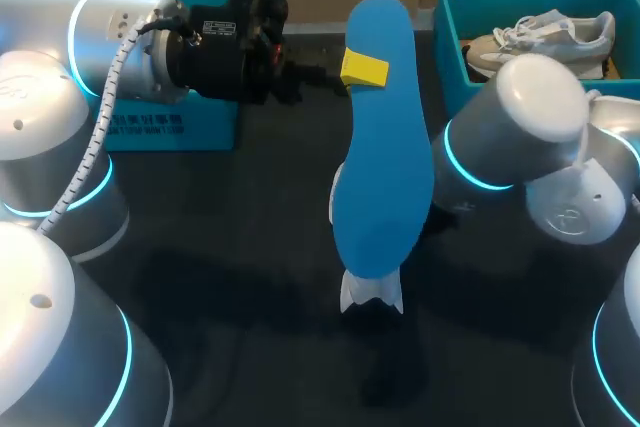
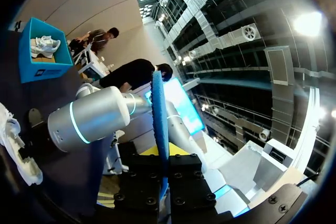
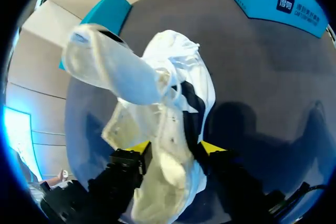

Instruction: Take the shoe out of the shoebox, open the shoe tongue, remove and reinsert the insole, then place the shoe into the shoebox

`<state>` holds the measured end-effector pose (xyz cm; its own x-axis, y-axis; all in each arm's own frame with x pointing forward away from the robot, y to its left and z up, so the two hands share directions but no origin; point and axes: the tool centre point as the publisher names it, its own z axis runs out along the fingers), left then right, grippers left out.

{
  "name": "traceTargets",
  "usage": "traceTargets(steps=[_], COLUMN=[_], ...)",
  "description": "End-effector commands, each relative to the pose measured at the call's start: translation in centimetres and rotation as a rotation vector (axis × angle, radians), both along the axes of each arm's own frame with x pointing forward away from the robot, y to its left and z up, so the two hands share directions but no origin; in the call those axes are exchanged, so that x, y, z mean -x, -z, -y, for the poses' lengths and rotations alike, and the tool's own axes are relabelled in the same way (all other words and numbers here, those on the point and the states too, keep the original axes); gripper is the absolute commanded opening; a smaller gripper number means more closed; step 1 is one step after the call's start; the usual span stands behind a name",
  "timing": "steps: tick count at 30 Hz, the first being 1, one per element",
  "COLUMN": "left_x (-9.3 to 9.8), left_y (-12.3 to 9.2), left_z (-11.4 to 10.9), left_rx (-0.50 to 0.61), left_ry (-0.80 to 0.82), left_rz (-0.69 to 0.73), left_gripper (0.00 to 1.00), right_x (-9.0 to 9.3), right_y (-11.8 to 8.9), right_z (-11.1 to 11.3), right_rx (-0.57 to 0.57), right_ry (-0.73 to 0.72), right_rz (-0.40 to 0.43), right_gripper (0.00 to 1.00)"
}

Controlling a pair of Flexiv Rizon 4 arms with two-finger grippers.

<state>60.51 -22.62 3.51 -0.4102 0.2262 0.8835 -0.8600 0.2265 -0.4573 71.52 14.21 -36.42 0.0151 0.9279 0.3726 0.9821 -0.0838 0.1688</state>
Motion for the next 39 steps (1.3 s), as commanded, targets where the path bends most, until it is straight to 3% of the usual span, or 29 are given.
traceTargets(steps=[1,5,23,30,39], left_x=[0.1,0.1,0.1,0.1,0.1], left_y=[0.1,0.1,0.1,0.1,0.1], left_z=[0.0,0.0,0.0,0.0,0.0], left_rx=[0.000,0.000,0.000,0.000,0.000], left_ry=[-0.002,-0.002,-0.002,-0.002,-0.002], left_rz=[0.000,0.000,0.000,0.000,0.000], left_gripper=[0.00,0.00,0.00,0.00,0.00], right_x=[0.6,0.6,0.6,0.1,-0.1], right_y=[-2.1,-5.2,-5.6,-8.1,-13.0], right_z=[1.7,2.0,1.7,0.8,1.1], right_rx=[-0.086,-0.128,-0.157,-0.242,-0.371], right_ry=[-0.019,-0.051,-0.044,-0.049,-0.080], right_rz=[0.004,0.026,0.031,0.027,0.061], right_gripper=[1.00,1.00,1.00,1.00,1.00])
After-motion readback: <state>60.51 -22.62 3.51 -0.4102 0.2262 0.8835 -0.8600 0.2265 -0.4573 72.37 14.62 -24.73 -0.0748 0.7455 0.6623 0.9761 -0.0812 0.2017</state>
